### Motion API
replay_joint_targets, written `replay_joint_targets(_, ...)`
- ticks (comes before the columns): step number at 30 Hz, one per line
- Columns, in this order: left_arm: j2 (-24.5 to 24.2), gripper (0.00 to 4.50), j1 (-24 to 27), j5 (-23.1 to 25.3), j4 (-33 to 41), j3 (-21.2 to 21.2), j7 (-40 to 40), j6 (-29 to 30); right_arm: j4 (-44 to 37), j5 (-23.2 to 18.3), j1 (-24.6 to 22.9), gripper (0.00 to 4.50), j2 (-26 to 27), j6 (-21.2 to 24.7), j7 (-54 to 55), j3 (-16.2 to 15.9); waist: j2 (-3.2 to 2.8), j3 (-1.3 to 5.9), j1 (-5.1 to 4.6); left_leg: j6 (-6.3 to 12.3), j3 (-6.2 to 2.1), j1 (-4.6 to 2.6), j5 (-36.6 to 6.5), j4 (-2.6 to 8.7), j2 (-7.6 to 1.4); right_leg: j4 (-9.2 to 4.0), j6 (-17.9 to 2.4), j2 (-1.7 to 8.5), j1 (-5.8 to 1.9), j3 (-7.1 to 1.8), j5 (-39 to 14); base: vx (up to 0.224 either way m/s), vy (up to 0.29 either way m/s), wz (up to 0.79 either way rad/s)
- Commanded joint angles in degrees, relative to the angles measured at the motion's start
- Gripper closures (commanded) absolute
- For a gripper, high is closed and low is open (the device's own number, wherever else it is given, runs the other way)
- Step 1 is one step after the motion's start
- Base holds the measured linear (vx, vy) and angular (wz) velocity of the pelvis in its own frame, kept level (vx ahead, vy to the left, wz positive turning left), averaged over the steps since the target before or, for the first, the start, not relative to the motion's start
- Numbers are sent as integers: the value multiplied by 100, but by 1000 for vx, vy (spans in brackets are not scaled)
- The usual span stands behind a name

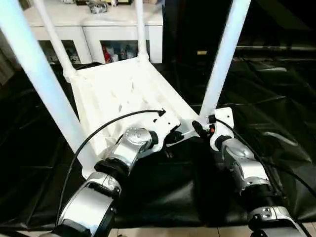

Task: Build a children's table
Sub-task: Rotate leg to tighten

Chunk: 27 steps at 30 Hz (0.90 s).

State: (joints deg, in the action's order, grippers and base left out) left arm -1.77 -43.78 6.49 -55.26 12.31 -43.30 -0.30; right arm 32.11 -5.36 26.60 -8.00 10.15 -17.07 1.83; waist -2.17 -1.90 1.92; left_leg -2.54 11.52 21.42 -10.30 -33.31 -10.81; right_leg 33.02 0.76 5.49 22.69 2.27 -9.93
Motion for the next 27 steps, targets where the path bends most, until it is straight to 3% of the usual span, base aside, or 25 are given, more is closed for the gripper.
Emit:
replay_joint_targets(1, -60, 450, 105, -178, -25, 10, -489, -305, -209, -115, -63, 65, -148, 90, -687, -298, 109, 286, 12, 216, -115, -61, -1762, 436, -168, -463, -1034, 252, -181, -130, -1885, 0, 0, 0)
replay_joint_targets(6, -387, 450, 230, -341, 145, -15, -1243, -463, -694, -167, -244, 55, -794, 148, -1993, -618, 126, 295, 78, 396, -94, -55, -1406, 408, -189, -430, -1135, 264, -217, -132, -1612, 0, 0, 0)
replay_joint_targets(10, -701, 450, 322, -427, 285, 16, -1878, -508, -1060, -262, -426, 55, -1368, 148, -2894, -789, 99, 293, 125, 443, -82, -61, -1308, 403, -229, -388, -1259, 254, -212, -124, -1423, 0, 0, 0)
replay_joint_targets(12, -924, 450, 411, -605, 481, 49, -2588, -344, -1306, -430, -533, 55, -1717, 255, -3507, -861, 78, 296, 156, 442, -80, -60, -1276, 403, -235, -359, -1341, 248, -217, -117, -1283, 0, 0, 0)
replay_joint_targets(21, -1074, 450, 553, -784, 781, 85, -3303, -89, -1231, -393, -561, 55, -1841, 265, -3953, -1046, 87, 335, 209, 595, -53, -54, -845, 339, -246, -235, -1671, 245, -215, -119, -405, 0, 0, 0)
replay_joint_targets(27, -1078, 450, 632, -813, 915, 81, -3292, -44, -1209, -425, -538, 72, -1796, 311, -4037, -1103, 118, 309, 206, 505, -58, -51, -1078, 359, -245, -288, -1526, 266, -216, -124, -980, 0, 0, 0)
